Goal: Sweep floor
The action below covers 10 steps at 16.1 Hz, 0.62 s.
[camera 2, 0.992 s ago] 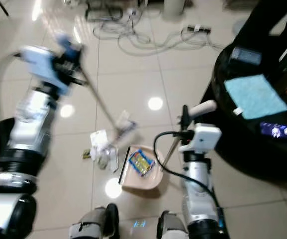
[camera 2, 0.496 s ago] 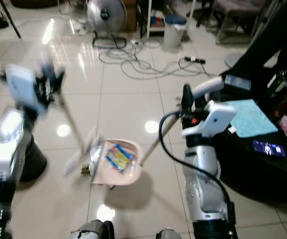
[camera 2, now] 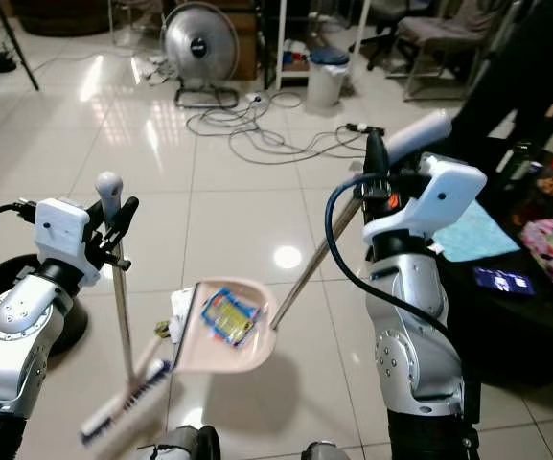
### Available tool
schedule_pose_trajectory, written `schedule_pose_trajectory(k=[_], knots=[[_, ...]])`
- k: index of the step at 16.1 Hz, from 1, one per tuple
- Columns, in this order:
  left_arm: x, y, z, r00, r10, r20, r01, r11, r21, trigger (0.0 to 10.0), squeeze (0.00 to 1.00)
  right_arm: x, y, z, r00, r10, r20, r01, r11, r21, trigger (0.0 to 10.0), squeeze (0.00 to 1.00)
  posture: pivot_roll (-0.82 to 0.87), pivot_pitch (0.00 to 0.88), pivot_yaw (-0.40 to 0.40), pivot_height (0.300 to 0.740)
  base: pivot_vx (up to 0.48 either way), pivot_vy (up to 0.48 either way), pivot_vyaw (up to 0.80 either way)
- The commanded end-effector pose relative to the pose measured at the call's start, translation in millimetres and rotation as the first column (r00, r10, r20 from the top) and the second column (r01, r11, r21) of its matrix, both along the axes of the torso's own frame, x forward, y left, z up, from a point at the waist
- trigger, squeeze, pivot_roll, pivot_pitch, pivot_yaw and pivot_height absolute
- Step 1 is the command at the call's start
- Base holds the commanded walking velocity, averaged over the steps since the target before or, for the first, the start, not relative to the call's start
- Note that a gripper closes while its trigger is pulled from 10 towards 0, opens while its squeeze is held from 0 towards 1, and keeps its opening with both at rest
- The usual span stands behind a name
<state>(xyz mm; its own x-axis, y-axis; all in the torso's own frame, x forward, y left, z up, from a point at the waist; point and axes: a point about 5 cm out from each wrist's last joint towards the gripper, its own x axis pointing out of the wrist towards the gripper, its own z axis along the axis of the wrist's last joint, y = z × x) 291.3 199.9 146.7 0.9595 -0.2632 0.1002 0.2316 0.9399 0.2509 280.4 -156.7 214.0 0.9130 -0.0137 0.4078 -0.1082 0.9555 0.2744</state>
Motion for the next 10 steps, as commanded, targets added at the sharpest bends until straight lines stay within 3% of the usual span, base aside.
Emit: schedule_pose_trajectory(k=[1,10], knots=[[-0.7,-2.8,12.1,0.999,-0.005,0.049,0.003,1.000,0.025,10.0,0.00,-2.6,1.1,15.6,0.998,0.012,0.058,-0.014,0.999,0.038,10.0,0.00,0.02,0.000,0.027,0.740,0.000,0.000,0.00],[-17.2,0.3,7.2,0.998,0.056,-0.021,-0.055,0.997,0.050,10.0,0.00,0.8,-1.3,43.4,0.997,0.042,0.067,-0.047,0.996,0.075,10.0,0.00,0.04,0.000,0.010,0.740,0.000,0.000,0.80]])
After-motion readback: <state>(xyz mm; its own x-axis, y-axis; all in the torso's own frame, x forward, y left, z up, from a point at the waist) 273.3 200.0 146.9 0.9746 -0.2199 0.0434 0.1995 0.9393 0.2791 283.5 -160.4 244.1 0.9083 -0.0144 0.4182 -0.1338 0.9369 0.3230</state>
